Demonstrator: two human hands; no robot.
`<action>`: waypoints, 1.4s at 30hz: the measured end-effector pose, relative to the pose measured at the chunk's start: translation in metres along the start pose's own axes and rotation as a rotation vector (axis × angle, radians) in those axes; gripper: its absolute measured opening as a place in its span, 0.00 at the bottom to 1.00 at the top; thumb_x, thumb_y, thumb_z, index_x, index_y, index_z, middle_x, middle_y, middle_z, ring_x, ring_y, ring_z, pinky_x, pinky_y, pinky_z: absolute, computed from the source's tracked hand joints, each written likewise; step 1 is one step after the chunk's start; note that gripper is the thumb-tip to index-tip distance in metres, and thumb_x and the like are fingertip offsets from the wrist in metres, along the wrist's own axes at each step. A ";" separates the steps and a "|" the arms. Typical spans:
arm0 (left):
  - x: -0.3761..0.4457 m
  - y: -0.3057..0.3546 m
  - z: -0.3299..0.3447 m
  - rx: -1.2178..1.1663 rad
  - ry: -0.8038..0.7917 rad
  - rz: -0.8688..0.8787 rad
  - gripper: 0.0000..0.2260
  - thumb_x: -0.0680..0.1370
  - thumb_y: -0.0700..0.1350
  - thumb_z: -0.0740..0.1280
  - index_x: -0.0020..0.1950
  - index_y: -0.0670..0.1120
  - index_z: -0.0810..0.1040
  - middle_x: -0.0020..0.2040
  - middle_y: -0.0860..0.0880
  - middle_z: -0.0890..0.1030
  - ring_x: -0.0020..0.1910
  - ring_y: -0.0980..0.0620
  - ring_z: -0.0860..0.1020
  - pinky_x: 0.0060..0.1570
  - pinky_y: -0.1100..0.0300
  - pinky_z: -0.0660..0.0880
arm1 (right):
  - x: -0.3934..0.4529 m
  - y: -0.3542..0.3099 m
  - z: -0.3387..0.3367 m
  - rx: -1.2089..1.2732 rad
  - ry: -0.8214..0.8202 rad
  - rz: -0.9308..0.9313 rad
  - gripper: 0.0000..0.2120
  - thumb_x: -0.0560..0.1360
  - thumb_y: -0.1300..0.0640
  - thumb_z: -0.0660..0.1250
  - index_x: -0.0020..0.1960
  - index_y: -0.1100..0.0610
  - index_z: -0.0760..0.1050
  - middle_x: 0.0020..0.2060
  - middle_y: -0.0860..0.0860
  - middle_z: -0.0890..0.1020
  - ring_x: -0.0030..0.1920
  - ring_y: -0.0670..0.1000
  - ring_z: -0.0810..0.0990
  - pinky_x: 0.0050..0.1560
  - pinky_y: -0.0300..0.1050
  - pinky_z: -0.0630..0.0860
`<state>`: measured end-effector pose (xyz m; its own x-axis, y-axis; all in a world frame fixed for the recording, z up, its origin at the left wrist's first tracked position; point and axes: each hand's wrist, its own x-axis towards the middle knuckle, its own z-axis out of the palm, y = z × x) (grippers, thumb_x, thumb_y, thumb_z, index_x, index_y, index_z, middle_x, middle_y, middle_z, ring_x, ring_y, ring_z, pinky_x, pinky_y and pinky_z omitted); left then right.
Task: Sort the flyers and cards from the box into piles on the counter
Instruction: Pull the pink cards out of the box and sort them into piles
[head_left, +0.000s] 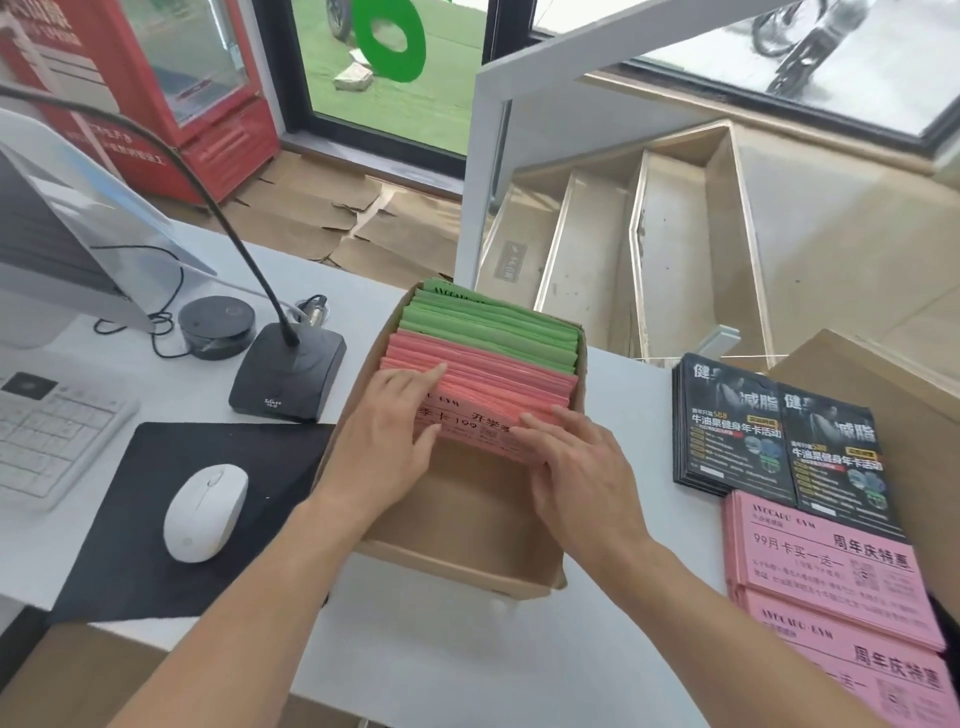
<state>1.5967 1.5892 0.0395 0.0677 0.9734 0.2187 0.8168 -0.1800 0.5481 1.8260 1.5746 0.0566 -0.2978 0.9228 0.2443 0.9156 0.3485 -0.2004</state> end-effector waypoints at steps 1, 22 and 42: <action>0.000 0.000 0.000 -0.006 0.005 -0.005 0.31 0.77 0.44 0.72 0.78 0.50 0.66 0.65 0.50 0.77 0.70 0.53 0.67 0.69 0.57 0.66 | 0.000 0.000 0.000 0.003 0.027 -0.016 0.20 0.68 0.65 0.74 0.56 0.47 0.83 0.52 0.42 0.86 0.59 0.52 0.80 0.60 0.47 0.74; -0.002 0.001 0.003 -0.107 0.027 -0.045 0.29 0.79 0.43 0.70 0.79 0.51 0.66 0.75 0.53 0.72 0.76 0.57 0.66 0.74 0.63 0.60 | 0.004 -0.002 0.009 -0.072 0.139 -0.170 0.16 0.70 0.65 0.74 0.53 0.47 0.85 0.52 0.44 0.86 0.54 0.50 0.85 0.49 0.47 0.78; 0.000 0.001 0.002 -0.148 0.073 -0.058 0.27 0.76 0.36 0.72 0.74 0.48 0.72 0.65 0.53 0.80 0.69 0.56 0.74 0.70 0.63 0.65 | 0.009 -0.011 0.001 0.024 -0.129 -0.087 0.22 0.74 0.67 0.64 0.62 0.47 0.70 0.48 0.44 0.83 0.41 0.54 0.80 0.34 0.48 0.75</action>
<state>1.5987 1.5895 0.0380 -0.0231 0.9710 0.2380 0.7243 -0.1478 0.6735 1.8127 1.5793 0.0599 -0.4098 0.9016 0.1383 0.8783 0.4310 -0.2071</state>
